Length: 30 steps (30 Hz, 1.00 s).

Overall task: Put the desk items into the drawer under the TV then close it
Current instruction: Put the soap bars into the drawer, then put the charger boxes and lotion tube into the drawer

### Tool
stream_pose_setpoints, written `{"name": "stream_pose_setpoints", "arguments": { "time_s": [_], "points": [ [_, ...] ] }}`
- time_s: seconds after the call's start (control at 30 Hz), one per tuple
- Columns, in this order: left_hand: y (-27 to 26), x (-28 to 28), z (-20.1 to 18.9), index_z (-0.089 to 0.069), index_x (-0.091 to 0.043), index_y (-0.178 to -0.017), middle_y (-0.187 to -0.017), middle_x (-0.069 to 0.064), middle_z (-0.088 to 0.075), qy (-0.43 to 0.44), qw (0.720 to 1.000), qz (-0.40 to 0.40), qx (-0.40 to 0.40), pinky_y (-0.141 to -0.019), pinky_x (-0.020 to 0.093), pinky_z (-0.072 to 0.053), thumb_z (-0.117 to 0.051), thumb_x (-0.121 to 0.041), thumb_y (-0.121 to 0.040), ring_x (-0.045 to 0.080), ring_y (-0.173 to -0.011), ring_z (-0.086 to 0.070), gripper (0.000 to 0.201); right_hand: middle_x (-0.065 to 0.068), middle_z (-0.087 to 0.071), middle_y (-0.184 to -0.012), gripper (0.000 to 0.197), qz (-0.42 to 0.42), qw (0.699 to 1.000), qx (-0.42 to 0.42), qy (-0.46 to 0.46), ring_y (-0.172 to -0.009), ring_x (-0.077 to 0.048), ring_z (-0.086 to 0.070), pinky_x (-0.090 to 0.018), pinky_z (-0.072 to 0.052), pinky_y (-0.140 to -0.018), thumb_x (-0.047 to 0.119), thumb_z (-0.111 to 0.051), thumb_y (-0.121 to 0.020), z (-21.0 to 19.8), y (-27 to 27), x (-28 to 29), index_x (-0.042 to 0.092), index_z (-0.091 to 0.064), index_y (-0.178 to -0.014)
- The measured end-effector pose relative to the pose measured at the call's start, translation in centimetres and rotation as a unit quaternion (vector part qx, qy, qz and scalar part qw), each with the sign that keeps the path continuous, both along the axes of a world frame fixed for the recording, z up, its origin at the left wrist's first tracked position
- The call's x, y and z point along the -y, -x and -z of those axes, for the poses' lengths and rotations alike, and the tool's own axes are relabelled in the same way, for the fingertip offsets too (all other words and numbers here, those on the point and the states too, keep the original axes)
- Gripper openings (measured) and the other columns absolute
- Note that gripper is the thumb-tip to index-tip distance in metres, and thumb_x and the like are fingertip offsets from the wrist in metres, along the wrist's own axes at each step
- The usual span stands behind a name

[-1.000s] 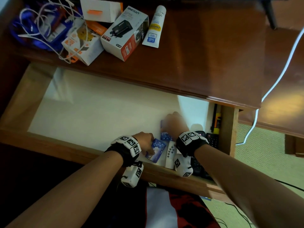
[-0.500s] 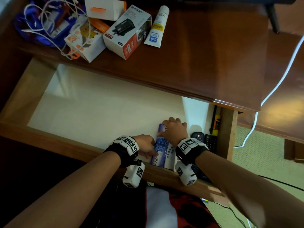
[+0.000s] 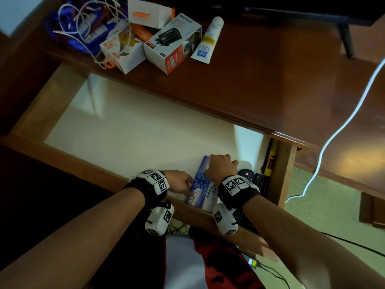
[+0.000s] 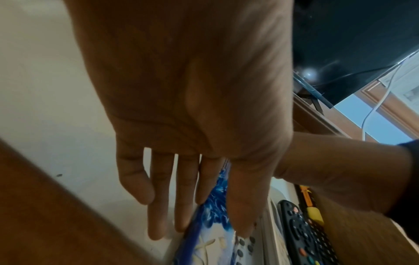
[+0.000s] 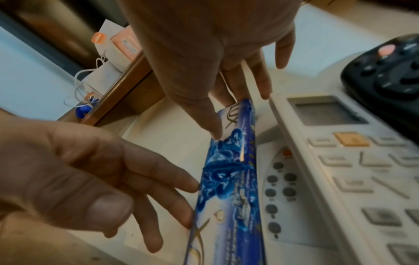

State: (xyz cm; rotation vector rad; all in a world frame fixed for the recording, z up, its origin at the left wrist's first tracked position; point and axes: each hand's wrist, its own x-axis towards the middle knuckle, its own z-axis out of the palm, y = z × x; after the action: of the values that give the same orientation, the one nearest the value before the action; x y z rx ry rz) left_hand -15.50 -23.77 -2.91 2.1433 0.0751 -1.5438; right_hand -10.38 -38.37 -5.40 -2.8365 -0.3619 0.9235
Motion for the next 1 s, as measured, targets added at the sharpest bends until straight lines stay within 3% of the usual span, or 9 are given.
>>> {"name": "stream_pose_setpoints", "arguments": {
  "time_s": [0.2,0.33,0.43,0.57,0.7,0.8,0.87,0.9,1.0],
  "points": [
    [-2.5,-2.6,-0.5,-0.049,-0.018,-0.137,-0.125,0.004,-0.062,0.018,0.998,0.025,0.062,-0.087,0.026,-0.045,-0.056,-0.04,-0.091,0.018,-0.103,-0.063,0.052,-0.01,-0.063,-0.105,0.021,0.067,0.997,-0.024,-0.027,-0.11,-0.033,-0.05,-0.043,-0.042,-0.092,0.022,-0.052,-0.081,-1.6,-0.8,-1.3,0.012,-0.06,-0.097],
    [-4.8,-6.8,-1.9,-0.06,-0.019,-0.123,-0.116,0.002,-0.065,0.047,0.982,-0.062,0.175,-0.082,0.022,-0.043,-0.059,-0.036,-0.09,0.018,-0.105,-0.061,0.037,-0.009,-0.067,-0.109,0.033,0.125,0.987,-0.028,-0.101,-0.103,-0.027,-0.061,-0.03,-0.049,-0.088,0.03,-0.063,-0.082,-2.7,-1.2,-3.7,0.013,-0.065,-0.109],
    [-5.9,-10.6,-2.8,-0.066,-0.022,-0.11,-0.101,-0.003,-0.069,0.096,0.949,-0.166,0.249,-0.078,0.02,-0.043,-0.061,-0.03,-0.088,0.012,-0.095,-0.063,0.025,-0.005,-0.071,-0.101,0.029,0.125,0.98,-0.007,-0.152,-0.097,-0.02,-0.063,-0.023,-0.043,-0.085,0.029,-0.065,-0.085,-4.1,-1.7,-6.3,0.014,-0.068,-0.109],
    [-7.0,-16.1,-3.6,-0.07,-0.023,-0.093,-0.09,-0.006,-0.072,0.126,0.903,-0.256,0.322,-0.078,0.02,-0.047,-0.065,-0.021,-0.085,0.011,-0.085,-0.065,0.01,0.0,-0.069,-0.071,0.008,0.155,0.952,0.041,-0.26,-0.067,-0.015,-0.061,-0.027,-0.049,-0.073,0.019,-0.065,-0.085,-6.6,-3.1,-9.9,0.016,-0.071,-0.079],
    [-8.7,-20.4,-5.1,-0.07,-0.026,-0.082,-0.082,-0.006,-0.071,0.122,0.855,-0.32,0.39,-0.077,0.023,-0.048,-0.065,-0.017,-0.083,0.012,-0.082,-0.065,0.01,0.001,-0.067,-0.06,0.018,0.25,0.897,0.127,-0.342,-0.05,-0.01,-0.057,-0.022,-0.048,-0.057,0.008,-0.063,-0.085,-8.9,-5.8,-12.5,0.013,-0.068,-0.069],
    [-11.1,-21.5,-6.7,-0.069,-0.023,-0.089,-0.089,-0.007,-0.069,0.136,0.824,-0.304,0.458,-0.076,0.02,-0.047,-0.063,-0.014,-0.084,0.009,-0.084,-0.063,0.012,0.009,-0.053,-0.049,0.034,0.269,0.883,0.248,-0.295,-0.049,0.002,-0.051,-0.012,-0.039,-0.053,0.009,-0.064,-0.084,-9.9,-9.4,-13.5,0.023,-0.058,-0.054],
    [-13.0,-21.7,-7.9,-0.067,-0.019,-0.095,-0.096,-0.003,-0.065,0.154,0.803,-0.253,0.517,-0.075,0.015,-0.044,-0.063,-0.012,-0.084,0.01,-0.084,-0.061,0.014,0.003,-0.058,-0.063,0.018,0.245,0.894,0.294,-0.233,-0.063,-0.003,-0.054,-0.02,-0.043,-0.063,0.014,-0.063,-0.084,-10.0,-12.8,-14.5,0.019,-0.065,-0.067],
    [-14.1,-21.7,-8.2,-0.067,-0.016,-0.098,-0.1,0.002,-0.063,0.161,0.79,-0.226,0.546,-0.075,0.015,-0.044,-0.064,-0.01,-0.083,0.012,-0.085,-0.06,0.016,-0.004,-0.058,-0.074,0.007,0.21,0.913,0.298,-0.181,-0.075,-0.015,-0.058,-0.029,-0.046,-0.073,0.019,-0.061,-0.084,-10.0,-14.4,-15.1,0.017,-0.067,-0.083],
    [-17.7,-21.4,-8.3,-0.065,-0.014,-0.107,-0.109,0.008,-0.058,0.12,0.786,-0.188,0.576,-0.089,0.031,-0.047,-0.066,-0.016,-0.079,0.021,-0.099,-0.056,0.028,-0.004,-0.05,-0.111,0.046,0.244,0.935,0.226,-0.126,-0.107,-0.026,-0.046,-0.04,-0.039,-0.093,0.031,-0.056,-0.081,-9.4,-18.8,-15.7,0.03,-0.048,-0.127]
  ]
}}
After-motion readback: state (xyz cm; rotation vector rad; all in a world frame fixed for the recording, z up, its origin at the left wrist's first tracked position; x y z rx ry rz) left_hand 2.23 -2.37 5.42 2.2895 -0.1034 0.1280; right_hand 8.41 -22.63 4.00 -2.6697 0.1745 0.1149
